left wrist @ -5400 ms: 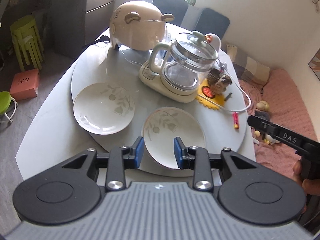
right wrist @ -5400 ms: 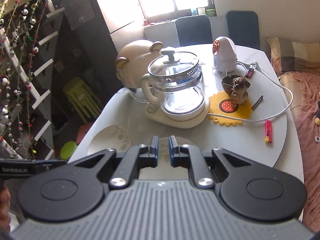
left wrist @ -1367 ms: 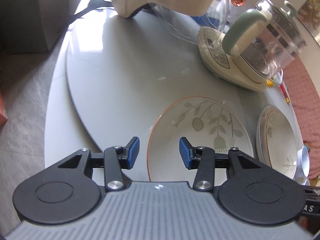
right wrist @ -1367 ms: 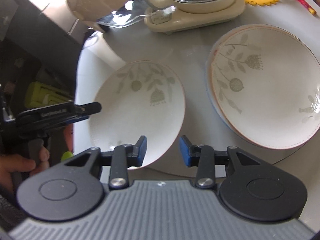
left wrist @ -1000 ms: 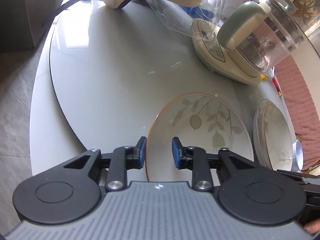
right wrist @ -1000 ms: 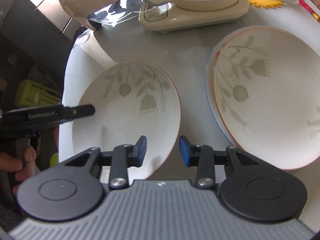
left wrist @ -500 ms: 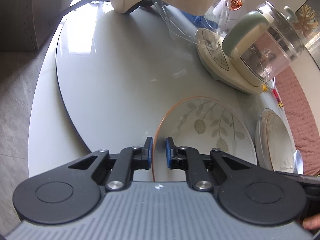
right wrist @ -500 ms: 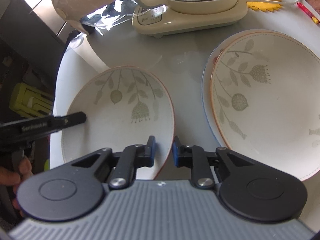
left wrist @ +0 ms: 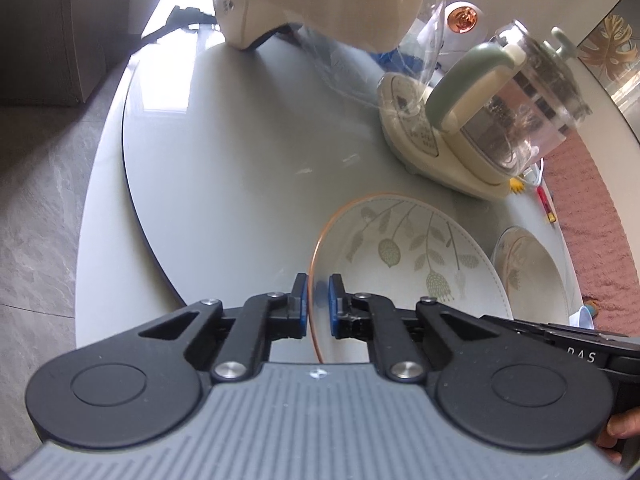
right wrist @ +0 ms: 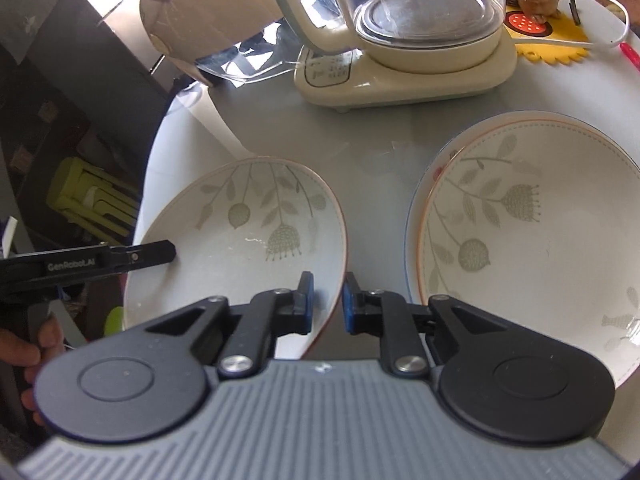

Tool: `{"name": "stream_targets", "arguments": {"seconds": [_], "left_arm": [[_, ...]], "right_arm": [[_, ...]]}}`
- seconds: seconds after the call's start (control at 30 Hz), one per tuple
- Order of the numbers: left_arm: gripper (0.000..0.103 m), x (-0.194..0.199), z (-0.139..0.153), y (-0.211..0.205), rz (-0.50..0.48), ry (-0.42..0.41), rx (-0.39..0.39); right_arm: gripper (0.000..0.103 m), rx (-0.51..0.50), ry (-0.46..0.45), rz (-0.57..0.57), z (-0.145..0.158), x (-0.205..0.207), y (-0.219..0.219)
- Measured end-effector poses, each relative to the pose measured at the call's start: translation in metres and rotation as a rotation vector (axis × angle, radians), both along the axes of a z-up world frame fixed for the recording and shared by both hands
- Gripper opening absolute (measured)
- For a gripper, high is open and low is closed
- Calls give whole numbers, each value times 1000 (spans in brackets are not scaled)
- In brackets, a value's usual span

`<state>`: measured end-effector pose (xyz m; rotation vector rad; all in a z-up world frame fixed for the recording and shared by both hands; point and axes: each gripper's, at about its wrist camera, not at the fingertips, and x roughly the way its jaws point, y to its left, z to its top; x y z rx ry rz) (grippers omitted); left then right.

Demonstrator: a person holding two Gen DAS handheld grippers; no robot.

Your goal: Organize plates and bowls

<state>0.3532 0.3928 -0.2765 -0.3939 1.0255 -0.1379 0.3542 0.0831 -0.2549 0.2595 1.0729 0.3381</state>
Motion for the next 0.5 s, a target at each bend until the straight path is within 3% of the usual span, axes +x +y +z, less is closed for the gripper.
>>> {"name": "stream_targets", "arguments": {"seconds": [0.27, 0.5], "left_arm": [[11, 7, 38, -19, 13, -35, -25], [11, 23, 48, -56, -44, -43, -53]], "right_arm": [[18, 23, -67, 14, 36, -3, -20], [18, 8, -87, -21, 51, 0, -55]]}}
